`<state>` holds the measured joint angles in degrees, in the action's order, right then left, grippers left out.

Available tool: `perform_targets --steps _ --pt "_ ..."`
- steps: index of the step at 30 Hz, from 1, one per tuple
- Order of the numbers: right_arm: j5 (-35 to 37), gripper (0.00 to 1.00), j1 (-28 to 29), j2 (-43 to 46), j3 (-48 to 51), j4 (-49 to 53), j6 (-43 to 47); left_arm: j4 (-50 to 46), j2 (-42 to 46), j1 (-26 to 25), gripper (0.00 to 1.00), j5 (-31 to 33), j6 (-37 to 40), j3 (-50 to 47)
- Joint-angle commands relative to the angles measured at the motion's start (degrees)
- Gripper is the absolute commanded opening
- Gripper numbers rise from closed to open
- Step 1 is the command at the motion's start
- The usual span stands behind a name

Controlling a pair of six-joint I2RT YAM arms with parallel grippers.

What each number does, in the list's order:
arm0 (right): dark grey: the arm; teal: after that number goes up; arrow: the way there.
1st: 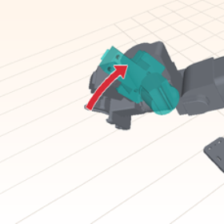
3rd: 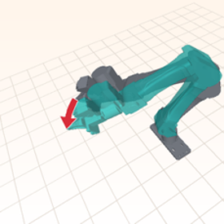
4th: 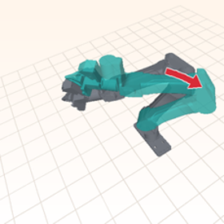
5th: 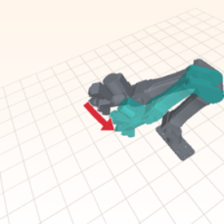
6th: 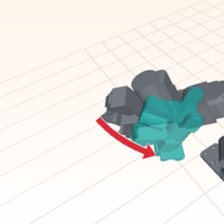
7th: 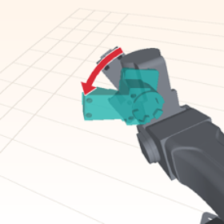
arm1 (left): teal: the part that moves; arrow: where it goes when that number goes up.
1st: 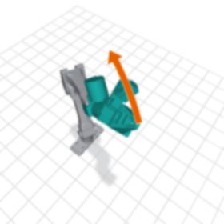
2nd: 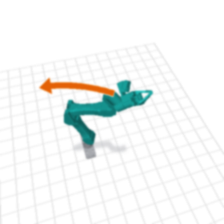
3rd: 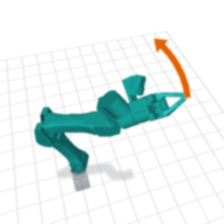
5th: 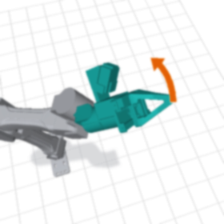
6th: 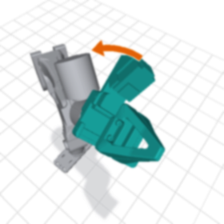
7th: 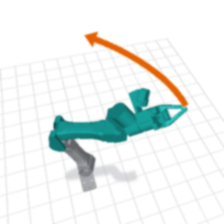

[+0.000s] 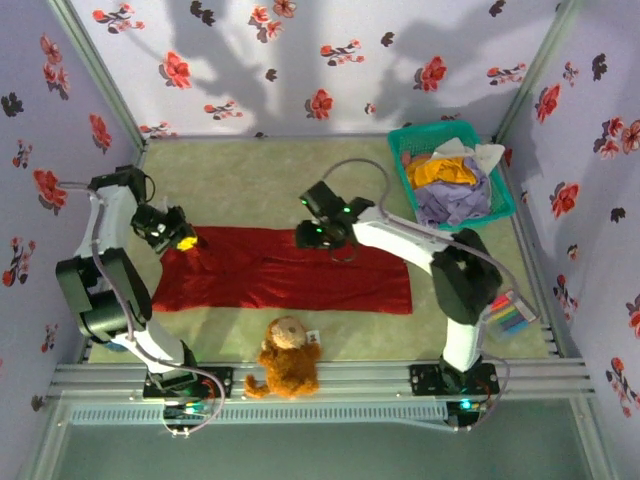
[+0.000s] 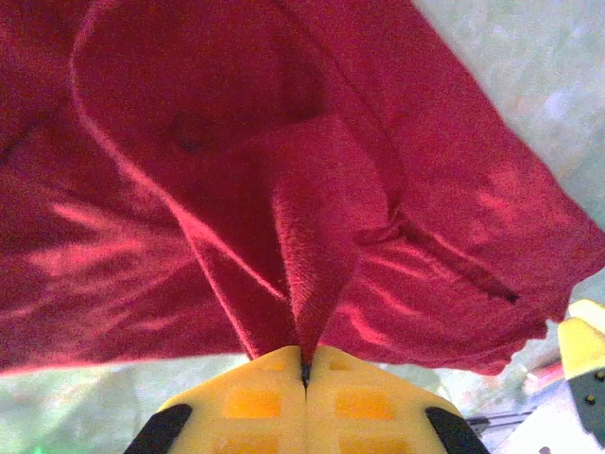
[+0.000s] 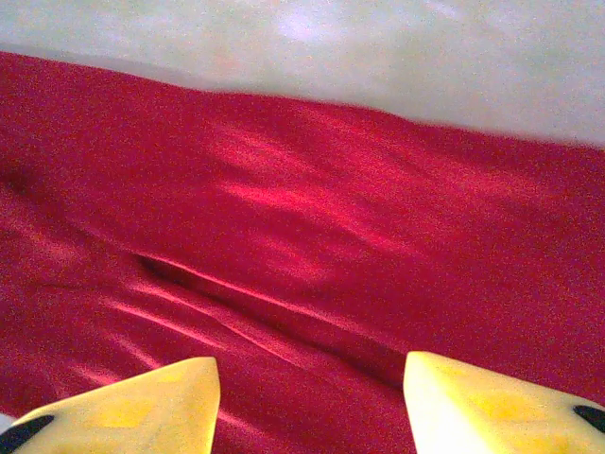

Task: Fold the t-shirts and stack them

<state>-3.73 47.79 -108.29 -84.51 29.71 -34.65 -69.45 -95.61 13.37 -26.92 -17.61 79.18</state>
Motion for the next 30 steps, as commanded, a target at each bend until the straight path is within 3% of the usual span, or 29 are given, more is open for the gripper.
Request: perform_targets --steps 1,9,18,23,30 --pt "-0.1 0.54 4.4 -6.8 -8.7 -2.1 5.4 -0.1 -5.0 1.8 0.00 -4.1 2.8 1.5" --pt "3.5 0.53 11.5 -22.0 -29.0 2.9 7.2 3.0 -9.1 4.2 0.00 -7.0 3.4 3.2" --pt "2.3 0.46 15.8 -32.3 -43.6 11.3 12.5 3.7 -10.4 5.8 0.00 -8.2 3.5 3.6" --pt "3.3 0.35 15.8 -36.3 -48.7 14.5 13.1 4.0 -10.4 5.8 0.00 -8.3 3.5 3.3" --pt "1.0 0.38 15.8 -38.2 -50.1 15.6 13.5 4.0 -10.2 5.9 0.00 -8.3 3.6 2.9"
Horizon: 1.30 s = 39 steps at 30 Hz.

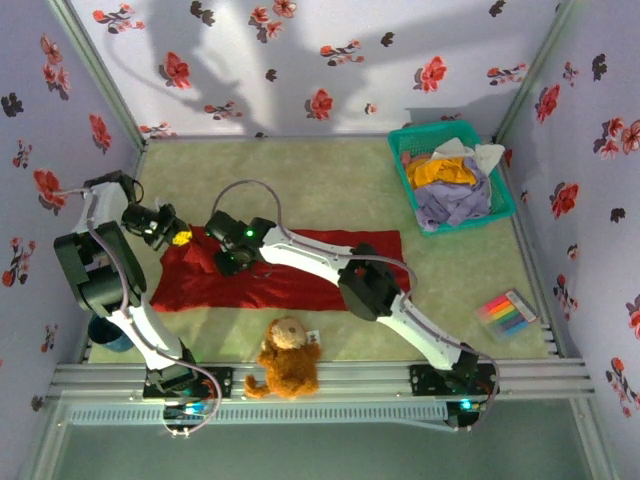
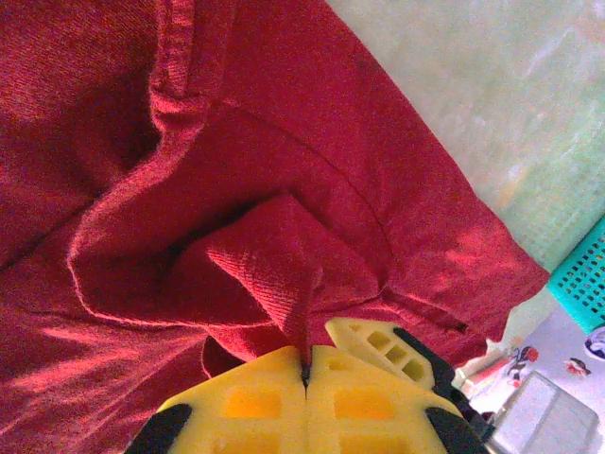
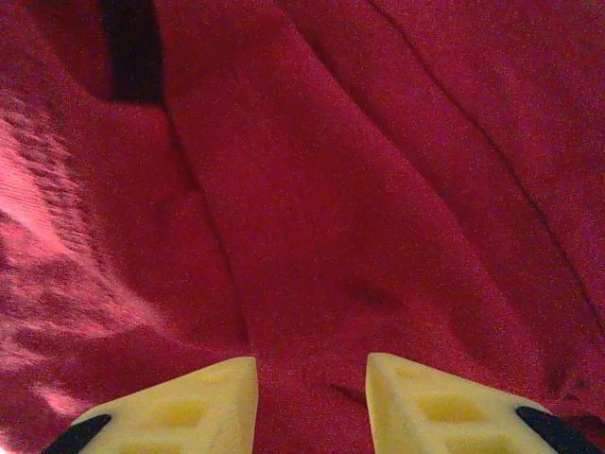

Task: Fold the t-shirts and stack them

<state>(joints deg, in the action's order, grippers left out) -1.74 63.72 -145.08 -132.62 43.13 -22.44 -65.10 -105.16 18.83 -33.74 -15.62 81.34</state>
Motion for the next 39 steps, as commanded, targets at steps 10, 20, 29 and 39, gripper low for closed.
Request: perform_targets --steps 10,20,29,39 --pt "-5.5 0.43 -0.5 -3.2 -3.1 1.0 1.8 -0.2 0.0 0.4 0.00 -1.5 1.6 -0.2" --pt "-3.0 0.18 -1.1 -3.3 -3.6 1.4 1.1 -0.2 0.3 0.4 0.00 -1.4 1.6 -0.5" --pt "-0.3 0.00 -1.1 0.0 -3.3 3.8 0.8 -0.9 1.0 0.7 0.00 -0.5 1.6 -0.6" --pt "-3.0 0.00 -1.1 9.2 7.0 5.0 -2.6 -6.2 7.0 0.6 0.00 2.2 2.1 -2.5"
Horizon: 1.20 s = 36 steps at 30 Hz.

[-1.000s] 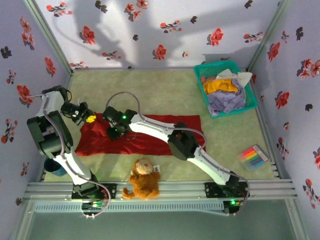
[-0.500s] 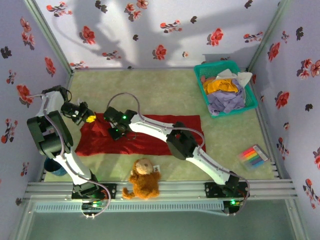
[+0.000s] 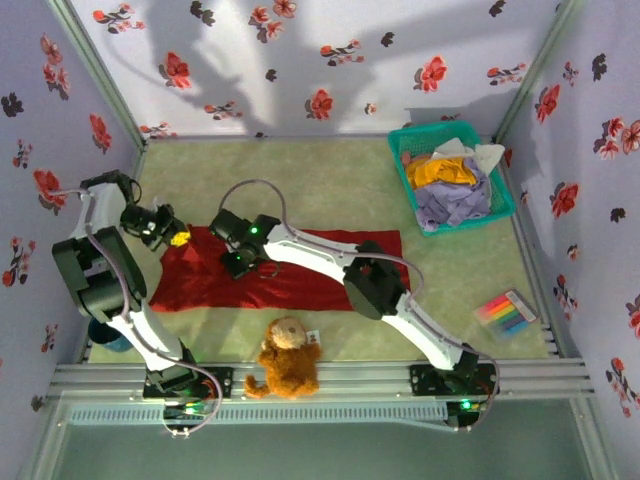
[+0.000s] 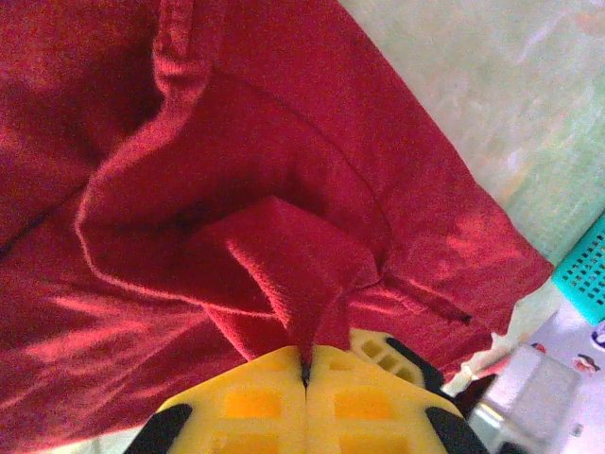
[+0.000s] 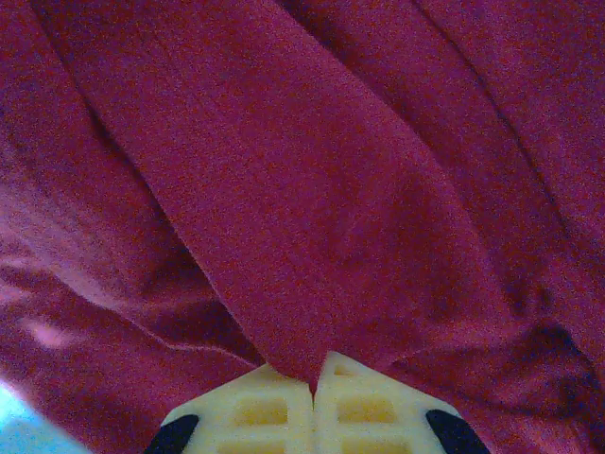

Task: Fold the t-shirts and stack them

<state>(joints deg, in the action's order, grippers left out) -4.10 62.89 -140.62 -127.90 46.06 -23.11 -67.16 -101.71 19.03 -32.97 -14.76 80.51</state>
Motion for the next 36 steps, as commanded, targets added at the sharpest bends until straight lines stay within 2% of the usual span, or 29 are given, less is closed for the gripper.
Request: perform_targets --steps 1,4,8,15,18,19,20,21,22,24,25,28,32,36 --pt "-0.6 0.00 -0.3 5.2 2.9 2.4 -2.0 -4.4 4.3 0.4 0.00 1.7 1.1 -2.4" --pt "-1.6 0.00 -0.9 5.9 3.2 5.4 -1.7 -4.7 7.4 0.2 0.00 2.0 -0.1 -6.1" --pt "-8.6 0.00 -2.5 5.9 4.3 8.6 -2.6 -4.6 11.2 0.1 0.00 2.8 -1.2 -12.2" --pt "-16.9 0.00 -3.2 4.9 7.4 11.9 -1.5 -5.2 13.6 0.4 0.00 11.5 -2.2 -20.1" --pt "-18.1 0.00 -3.2 4.9 9.2 11.8 -1.6 -5.0 13.2 0.5 0.00 15.5 -2.8 -21.4" --pt "-18.0 0.01 -3.3 4.9 9.6 11.9 -1.6 -5.1 12.9 0.6 0.02 16.3 -2.8 -21.6" --pt "-18.5 0.02 -3.5 4.9 10.0 11.7 -1.6 -5.5 12.4 0.6 0.18 17.5 -2.9 -21.6" --pt "-18.7 0.04 -3.7 4.9 10.2 11.7 -1.6 -5.8 12.2 0.6 0.37 18.4 -3.0 -21.7" --pt "-18.7 0.08 -3.9 4.9 10.2 12.2 -1.4 -5.9 12.1 0.6 0.41 18.3 -3.0 -22.0" --pt "-18.7 0.40 -4.4 5.9 10.5 12.9 -1.2 -6.3 12.5 0.6 0.42 16.6 -3.2 -21.9" --pt "-18.6 0.47 -4.6 6.6 11.1 12.7 -1.4 -6.3 13.0 0.6 0.44 15.8 -3.4 -21.8" --pt "-18.4 0.52 -5.0 10.2 13.3 12.0 -1.5 -7.9 13.8 0.6 0.45 15.6 -3.0 -19.7" --pt "-17.6 0.53 -5.6 13.5 14.1 13.0 -0.7 -8.7 14.0 1.6 0.47 15.8 -2.4 -14.5" --pt "-16.0 0.54 -8.0 15.9 14.0 10.9 -1.9 -4.9 8.8 2.9 0.49 12.5 -2.5 -5.3"
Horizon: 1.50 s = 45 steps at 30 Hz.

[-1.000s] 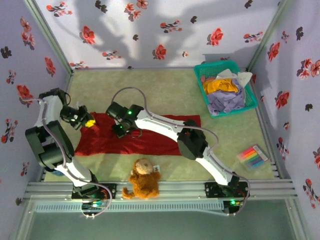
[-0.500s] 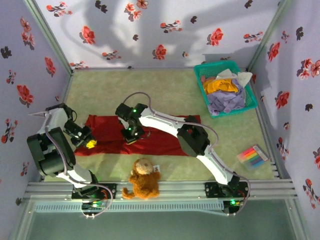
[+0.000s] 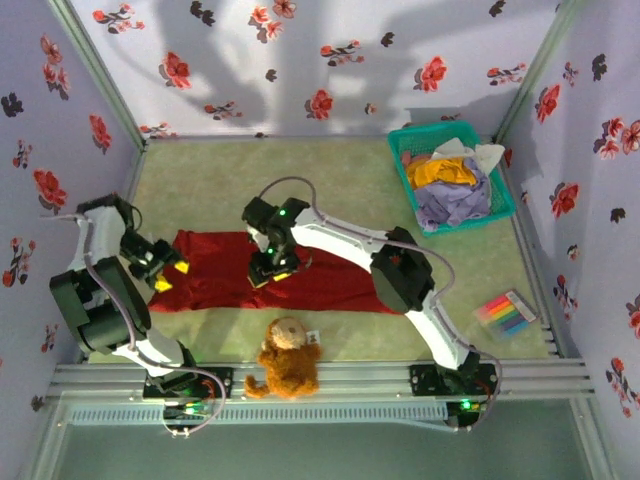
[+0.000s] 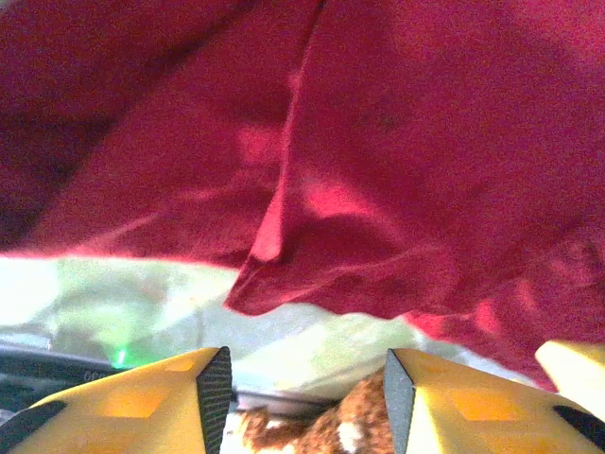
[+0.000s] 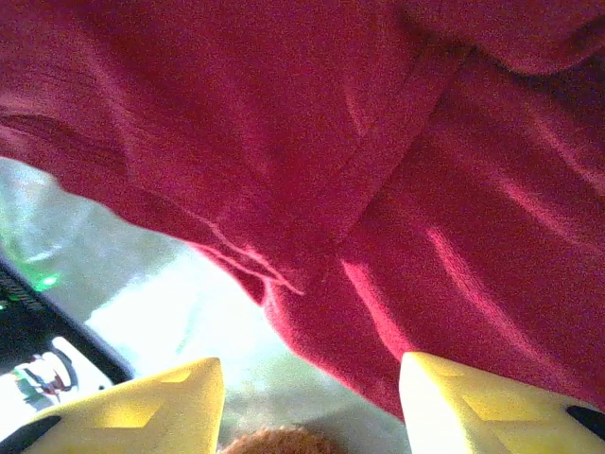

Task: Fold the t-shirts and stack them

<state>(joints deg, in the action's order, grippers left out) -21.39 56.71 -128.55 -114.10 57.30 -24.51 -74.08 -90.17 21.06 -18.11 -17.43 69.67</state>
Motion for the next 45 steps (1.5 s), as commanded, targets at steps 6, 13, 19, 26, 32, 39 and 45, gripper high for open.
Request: perform_targets --steps 6,13,19,26,32,39,45 --pt "9.0 0.53 -8.1 2.9 0.4 -2.3 -2.0 8.0 -17.5 0.8 0.40 -7.4 1.6 19.6" --pt "8.6 0.53 -15.0 5.1 9.2 -7.9 -2.7 4.8 -30.7 0.0 0.39 -6.5 4.1 33.8" --pt "6.5 0.53 -19.6 6.1 14.3 -11.4 -3.8 4.5 -35.9 -0.9 0.35 -7.3 4.6 35.8" --pt "6.0 0.53 -22.1 7.1 19.0 -13.8 -5.4 6.2 -36.3 -2.4 0.34 -6.1 3.9 32.2" --pt "7.1 0.53 -22.5 7.5 21.0 -13.0 -5.2 5.0 -36.5 -2.5 0.33 -0.8 3.4 31.8" --pt "7.2 0.53 -23.7 7.4 23.1 -14.2 -5.1 6.8 -34.7 -2.4 0.31 1.3 2.7 31.8" --pt "7.0 0.53 -24.5 7.8 24.7 -15.8 -4.4 9.2 -35.8 -2.5 0.28 -4.9 1.1 30.4"
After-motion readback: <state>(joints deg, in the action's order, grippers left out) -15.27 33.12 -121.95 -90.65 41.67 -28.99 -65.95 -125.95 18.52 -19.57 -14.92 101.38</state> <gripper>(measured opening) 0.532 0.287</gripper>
